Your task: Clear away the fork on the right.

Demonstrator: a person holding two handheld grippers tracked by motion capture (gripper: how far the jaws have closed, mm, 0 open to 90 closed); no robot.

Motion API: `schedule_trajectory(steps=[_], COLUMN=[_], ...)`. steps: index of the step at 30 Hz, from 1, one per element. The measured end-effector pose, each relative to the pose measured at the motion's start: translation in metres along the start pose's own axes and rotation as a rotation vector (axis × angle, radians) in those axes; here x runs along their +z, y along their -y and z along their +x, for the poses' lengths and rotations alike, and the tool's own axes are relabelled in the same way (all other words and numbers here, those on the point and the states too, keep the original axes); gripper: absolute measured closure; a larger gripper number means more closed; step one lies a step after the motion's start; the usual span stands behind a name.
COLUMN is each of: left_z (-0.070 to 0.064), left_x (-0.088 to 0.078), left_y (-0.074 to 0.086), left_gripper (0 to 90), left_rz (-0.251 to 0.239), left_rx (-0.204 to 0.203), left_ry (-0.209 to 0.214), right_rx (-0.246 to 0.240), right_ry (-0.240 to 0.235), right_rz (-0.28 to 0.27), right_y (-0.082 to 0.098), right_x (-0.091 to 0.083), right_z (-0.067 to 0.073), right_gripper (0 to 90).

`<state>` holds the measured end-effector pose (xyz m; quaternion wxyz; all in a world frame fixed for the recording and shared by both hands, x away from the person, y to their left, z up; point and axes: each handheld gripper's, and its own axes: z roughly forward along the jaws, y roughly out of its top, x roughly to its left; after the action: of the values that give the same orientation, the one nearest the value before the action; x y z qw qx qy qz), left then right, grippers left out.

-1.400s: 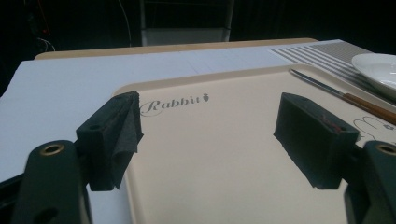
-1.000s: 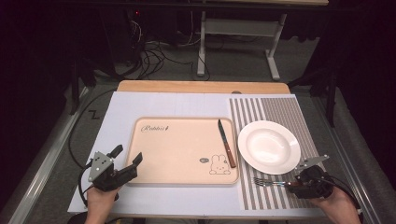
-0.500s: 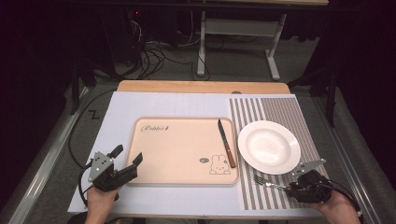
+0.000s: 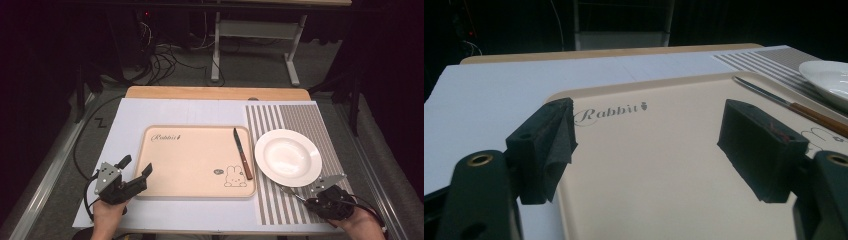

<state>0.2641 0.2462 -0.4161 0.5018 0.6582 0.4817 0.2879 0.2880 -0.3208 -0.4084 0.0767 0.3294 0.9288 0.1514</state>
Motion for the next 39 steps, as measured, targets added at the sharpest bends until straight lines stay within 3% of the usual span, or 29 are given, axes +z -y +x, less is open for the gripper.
schedule_trajectory(steps=[15,31,39], left_z=[0.001,0.001,0.000], left_x=[0.000,0.000,-0.001], left_y=[0.000,0.000,0.000], left_gripper=[23.3,23.4,23.2], left_rz=[0.000,0.000,-0.006], left_rx=[-0.006,-0.004,-0.004], left_ry=[-0.003,-0.001,0.005], right_rx=[-0.004,-0.037,-0.058], right_ry=[-0.020,-0.069,-0.088], right_rz=[0.000,-0.054,-0.109], right_y=[-0.002,-0.021,-0.034], right_x=[0.000,0.006,0.006], right_z=[-0.002,0.011,0.019], right_gripper=[79.0,79.1,79.1])
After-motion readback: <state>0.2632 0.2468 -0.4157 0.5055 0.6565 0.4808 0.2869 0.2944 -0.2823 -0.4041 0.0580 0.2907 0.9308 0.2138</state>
